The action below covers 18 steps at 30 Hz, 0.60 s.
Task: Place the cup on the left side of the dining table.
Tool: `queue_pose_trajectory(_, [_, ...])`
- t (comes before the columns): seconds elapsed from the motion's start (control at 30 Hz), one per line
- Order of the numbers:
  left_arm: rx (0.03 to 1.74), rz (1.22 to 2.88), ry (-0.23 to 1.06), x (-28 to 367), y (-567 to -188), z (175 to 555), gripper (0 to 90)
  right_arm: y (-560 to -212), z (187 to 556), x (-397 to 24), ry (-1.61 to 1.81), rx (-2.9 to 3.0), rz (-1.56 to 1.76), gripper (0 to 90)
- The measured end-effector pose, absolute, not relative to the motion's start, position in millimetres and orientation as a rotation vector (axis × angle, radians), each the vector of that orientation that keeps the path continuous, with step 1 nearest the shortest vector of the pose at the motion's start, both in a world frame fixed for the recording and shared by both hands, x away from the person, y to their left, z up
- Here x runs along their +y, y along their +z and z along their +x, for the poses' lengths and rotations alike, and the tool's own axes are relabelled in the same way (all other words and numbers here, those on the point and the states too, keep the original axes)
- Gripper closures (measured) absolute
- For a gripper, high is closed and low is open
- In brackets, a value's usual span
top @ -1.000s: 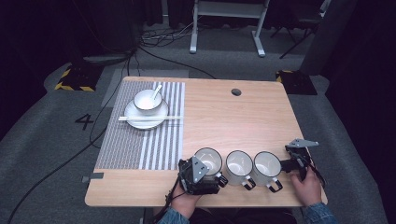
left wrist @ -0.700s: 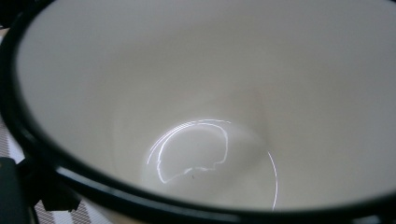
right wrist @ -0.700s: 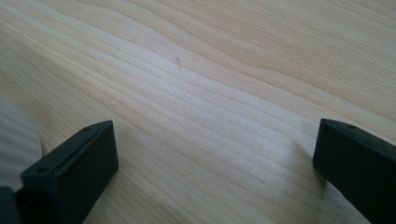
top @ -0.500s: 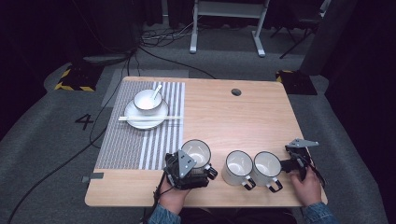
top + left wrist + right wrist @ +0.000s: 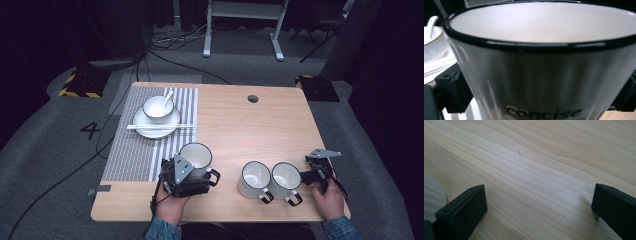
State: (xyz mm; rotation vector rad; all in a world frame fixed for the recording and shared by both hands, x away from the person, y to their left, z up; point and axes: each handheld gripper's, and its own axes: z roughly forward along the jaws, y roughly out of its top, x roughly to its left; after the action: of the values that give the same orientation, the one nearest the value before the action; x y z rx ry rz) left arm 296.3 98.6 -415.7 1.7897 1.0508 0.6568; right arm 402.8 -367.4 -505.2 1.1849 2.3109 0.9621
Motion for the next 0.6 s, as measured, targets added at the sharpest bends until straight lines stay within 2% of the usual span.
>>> queue_pose_trajectory(0.6, [1.197,1.680,0.780,155.3,-402.3,310.5,2.9,-505.2,402.9,-367.5,0.960,2.311,1.184,0.1])
